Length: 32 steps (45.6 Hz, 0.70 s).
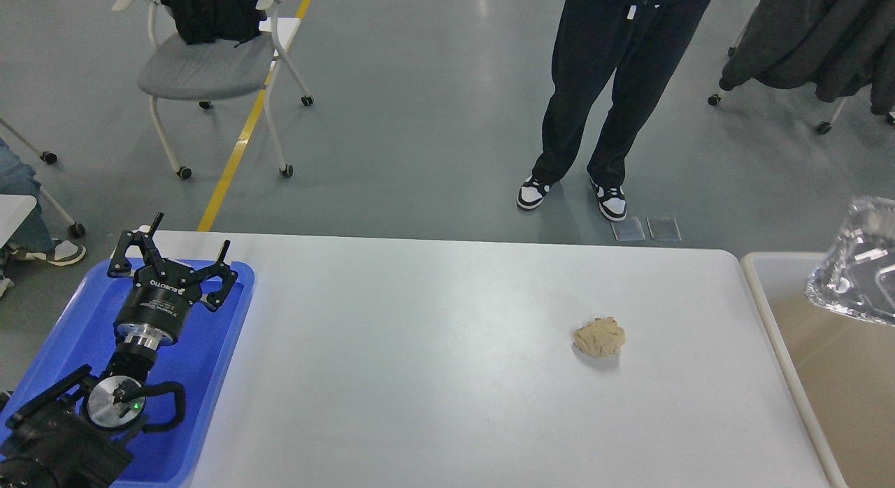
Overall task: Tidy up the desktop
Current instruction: 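Lower the foil tray into the beige bin and release it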
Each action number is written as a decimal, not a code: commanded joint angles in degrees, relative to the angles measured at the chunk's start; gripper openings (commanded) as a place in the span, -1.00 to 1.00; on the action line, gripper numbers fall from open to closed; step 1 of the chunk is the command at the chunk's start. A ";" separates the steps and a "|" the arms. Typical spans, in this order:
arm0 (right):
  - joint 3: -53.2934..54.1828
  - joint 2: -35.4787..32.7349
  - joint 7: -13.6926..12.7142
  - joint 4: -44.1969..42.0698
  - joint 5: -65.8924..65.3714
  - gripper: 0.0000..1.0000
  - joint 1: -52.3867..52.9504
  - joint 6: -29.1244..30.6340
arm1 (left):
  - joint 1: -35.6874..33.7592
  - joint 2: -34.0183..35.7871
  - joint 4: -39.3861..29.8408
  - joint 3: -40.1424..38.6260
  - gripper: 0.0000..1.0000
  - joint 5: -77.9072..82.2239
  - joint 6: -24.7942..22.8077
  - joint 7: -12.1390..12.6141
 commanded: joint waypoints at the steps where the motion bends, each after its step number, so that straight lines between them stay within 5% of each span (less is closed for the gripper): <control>1: 7.20 1.14 0.01 -6.68 0.04 -1.00 -16.32 -8.19 | 0.03 -0.03 0.00 0.00 0.98 0.00 0.01 0.00; 32: 23.37 11.24 0.01 -16.69 11.56 -1.00 -46.38 -26.74 | 0.03 0.06 0.00 0.00 0.98 0.00 0.09 0.00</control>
